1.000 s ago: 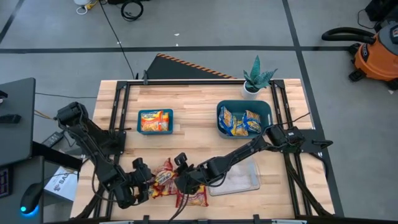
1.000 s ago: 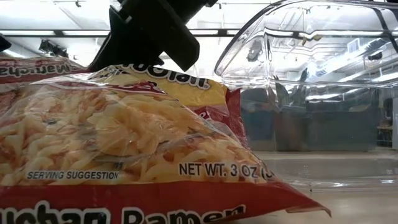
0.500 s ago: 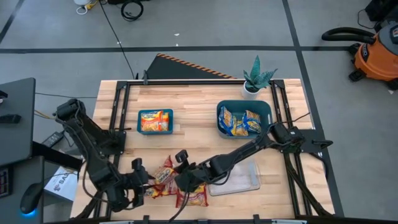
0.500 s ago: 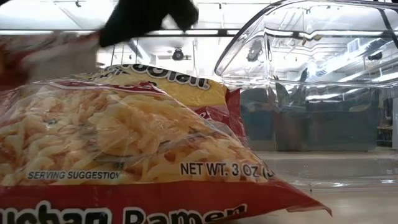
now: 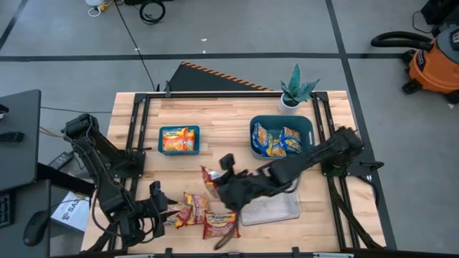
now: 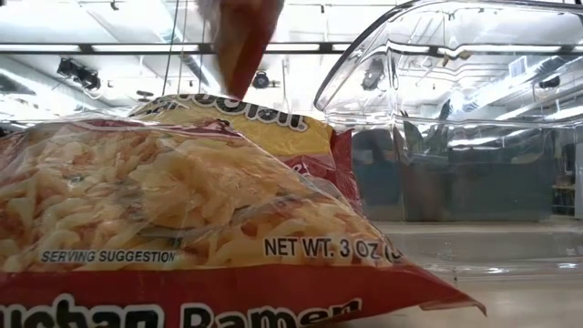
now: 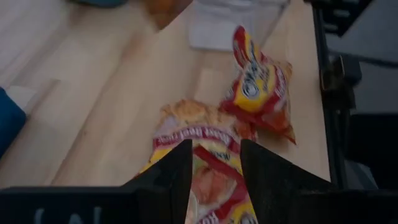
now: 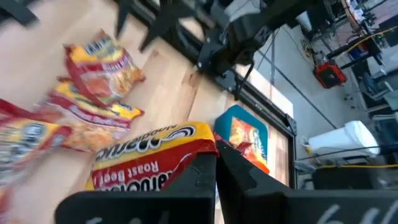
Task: Sort Maruchan noodles
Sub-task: Put the red noodle pack into the transparent bin
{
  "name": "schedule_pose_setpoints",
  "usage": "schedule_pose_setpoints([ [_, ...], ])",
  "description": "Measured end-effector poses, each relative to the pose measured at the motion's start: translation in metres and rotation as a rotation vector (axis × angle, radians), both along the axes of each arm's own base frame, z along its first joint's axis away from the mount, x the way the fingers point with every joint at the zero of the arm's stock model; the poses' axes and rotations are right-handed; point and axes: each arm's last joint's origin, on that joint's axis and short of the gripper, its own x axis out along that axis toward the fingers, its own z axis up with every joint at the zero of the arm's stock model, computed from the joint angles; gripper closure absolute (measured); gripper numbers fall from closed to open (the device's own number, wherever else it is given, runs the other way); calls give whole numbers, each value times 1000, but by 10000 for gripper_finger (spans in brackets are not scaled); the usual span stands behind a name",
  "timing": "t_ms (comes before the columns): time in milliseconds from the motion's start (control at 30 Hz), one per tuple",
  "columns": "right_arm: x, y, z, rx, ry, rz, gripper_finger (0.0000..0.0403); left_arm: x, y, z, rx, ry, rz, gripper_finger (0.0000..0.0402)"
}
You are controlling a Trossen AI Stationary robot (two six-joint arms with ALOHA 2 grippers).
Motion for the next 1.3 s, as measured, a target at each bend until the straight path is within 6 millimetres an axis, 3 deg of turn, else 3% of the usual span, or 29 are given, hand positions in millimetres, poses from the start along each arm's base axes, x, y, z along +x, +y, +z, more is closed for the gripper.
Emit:
schedule_pose_setpoints([
  [133, -35, -1, 31, 104, 9, -6, 396, 1, 1, 1, 22, -47, 34, 260],
  [267, -70, 5, 48, 182, 57, -25, 396, 2, 3, 2, 75, -99, 52, 260],
  [500, -114, 30, 46, 240, 180, -37, 396, 13, 12, 2, 127, -104, 95, 260],
  [667, -125, 43, 22, 206, 209, -97, 396, 21, 18, 1, 116, -52, 102, 260],
  [800, -119, 44, -3, 204, 212, -115, 396, 25, 21, 0, 139, -23, 81, 260],
  [933, -112, 42, -19, 227, 200, -127, 396, 26, 22, -1, 145, 12, 53, 260],
  [1200, -115, 34, -80, 313, 311, -208, 395, 26, 21, -1, 161, 39, 14, 260],
  [1300, -109, 31, -87, 378, 300, -201, 395, 26, 21, -1, 171, 42, 5, 260],
])
